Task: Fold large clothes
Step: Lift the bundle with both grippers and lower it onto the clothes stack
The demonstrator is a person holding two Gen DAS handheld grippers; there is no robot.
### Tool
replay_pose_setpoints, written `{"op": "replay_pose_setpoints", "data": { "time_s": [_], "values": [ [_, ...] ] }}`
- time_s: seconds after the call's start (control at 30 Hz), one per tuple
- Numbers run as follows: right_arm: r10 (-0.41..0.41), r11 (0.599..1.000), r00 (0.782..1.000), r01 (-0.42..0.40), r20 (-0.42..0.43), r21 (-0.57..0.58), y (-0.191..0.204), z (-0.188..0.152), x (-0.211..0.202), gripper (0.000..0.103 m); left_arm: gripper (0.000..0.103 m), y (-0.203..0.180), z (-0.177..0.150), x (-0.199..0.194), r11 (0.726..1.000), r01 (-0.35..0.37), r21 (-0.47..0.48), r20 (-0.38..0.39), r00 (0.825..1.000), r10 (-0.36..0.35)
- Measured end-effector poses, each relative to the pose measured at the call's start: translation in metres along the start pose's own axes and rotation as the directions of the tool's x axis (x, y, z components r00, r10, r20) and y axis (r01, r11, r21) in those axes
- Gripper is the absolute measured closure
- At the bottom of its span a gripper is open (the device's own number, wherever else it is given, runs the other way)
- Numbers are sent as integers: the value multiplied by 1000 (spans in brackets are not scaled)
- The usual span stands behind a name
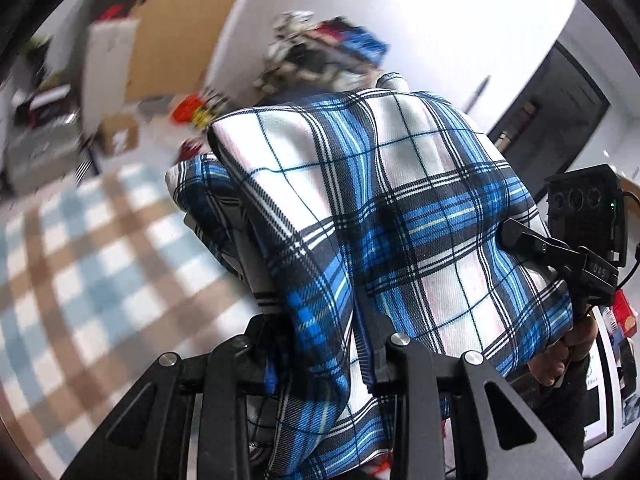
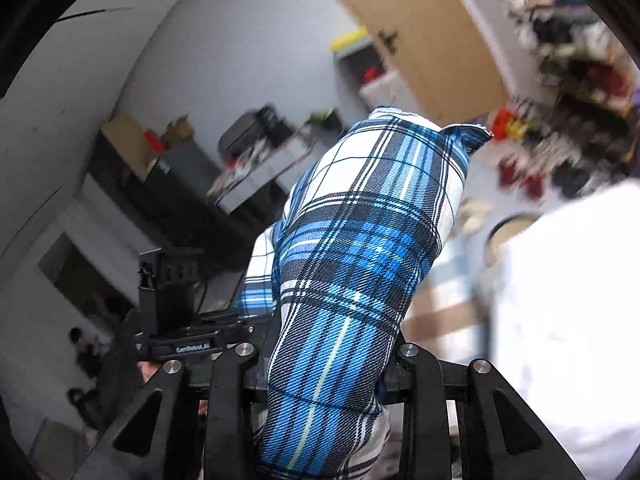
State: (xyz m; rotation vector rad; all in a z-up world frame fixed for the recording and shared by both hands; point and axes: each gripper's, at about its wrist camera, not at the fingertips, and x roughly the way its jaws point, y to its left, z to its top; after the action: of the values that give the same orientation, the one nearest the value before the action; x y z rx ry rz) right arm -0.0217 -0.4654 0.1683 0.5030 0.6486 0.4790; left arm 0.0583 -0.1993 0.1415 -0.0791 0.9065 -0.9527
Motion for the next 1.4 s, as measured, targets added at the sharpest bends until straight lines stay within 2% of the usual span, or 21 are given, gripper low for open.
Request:
{"op": "replay_pose_setpoints", "data": {
  "time_s": [0.13,0.2,0.27,0.37,0.43,0.47,0.53,0.6,0.7,0.8,0.83,0.9,0.93,0.97,1.03,1.07,1.13,1.23,1.27,1.33,1.4],
  "values": [
    [-72,997,996,71,45,26,-47,25,-45,69,79,-28,22,45,996,85,-6,21,996,-85],
    [-120,990,993,119,20,70,-84,28,-51,69,79,-33,24,82,992,119,-30,9,993,-119],
    [-156,978,988,155,-7,136,-130,20,-50,67,79,-30,9,104,990,135,-39,-19,990,-136],
    [-210,939,972,231,-108,256,-209,-2,-34,66,79,-24,-15,157,993,105,-57,-97,989,-110],
    [-250,902,952,294,-175,315,-250,-20,-25,57,79,-21,-30,184,996,68,-63,-164,983,-77],
    [-260,897,949,306,-179,319,-261,-27,-25,55,78,-16,-34,185,995,77,-64,-155,984,-86],
    [-242,903,959,278,-146,327,-269,-30,-36,44,72,-5,-38,180,988,128,-91,-133,981,-140],
    [-285,911,947,315,-145,265,-256,-28,-42,43,71,6,-41,170,984,140,-114,-139,978,-155],
    [-418,889,898,435,-136,144,-229,-21,-60,42,66,17,-37,160,993,73,-93,-150,985,-87],
    [-571,821,820,571,-42,-6,-183,-10,-76,41,66,25,-27,135,995,13,-97,-125,992,-25],
    [-577,816,816,577,-3,-41,-168,-9,-79,41,66,23,-22,130,995,-12,-95,-98,995,2],
    [-570,812,818,576,78,-99,-144,-6,-85,41,66,13,-4,92,995,9,-99,41,999,-5],
    [-563,816,824,567,69,-115,-138,-7,-81,42,65,4,4,79,996,32,-81,84,996,-25],
    [-556,821,830,555,34,-129,-135,-8,-74,46,57,-10,11,72,998,44,-43,104,994,-39],
    [-540,836,841,528,-45,-150,-142,-16,-51,70,42,-40,14,74,996,67,51,85,994,-71],
    [-540,837,838,524,-77,-157,-149,-21,-42,71,42,-59,17,87,990,77,121,56,995,-85],
    [-526,850,837,509,-152,-137,-165,-38,-21,71,42,-71,15,118,986,26,165,8,1000,-27],
    [-489,872,859,487,-154,-52,-190,-58,-19,71,42,-52,12,178,991,-14,132,-140,990,32],
    [-471,881,870,471,-147,-31,-196,-61,-21,71,44,-41,11,181,992,-18,124,-160,986,38],
    [-446,894,887,448,-122,-8,-204,-66,-29,72,55,-19,10,193,998,-13,67,-190,981,25],
    [-455,890,884,454,-102,-37,-207,-69,-31,72,58,-3,8,195,1000,30,-1,-199,980,-29]
  ]
}}
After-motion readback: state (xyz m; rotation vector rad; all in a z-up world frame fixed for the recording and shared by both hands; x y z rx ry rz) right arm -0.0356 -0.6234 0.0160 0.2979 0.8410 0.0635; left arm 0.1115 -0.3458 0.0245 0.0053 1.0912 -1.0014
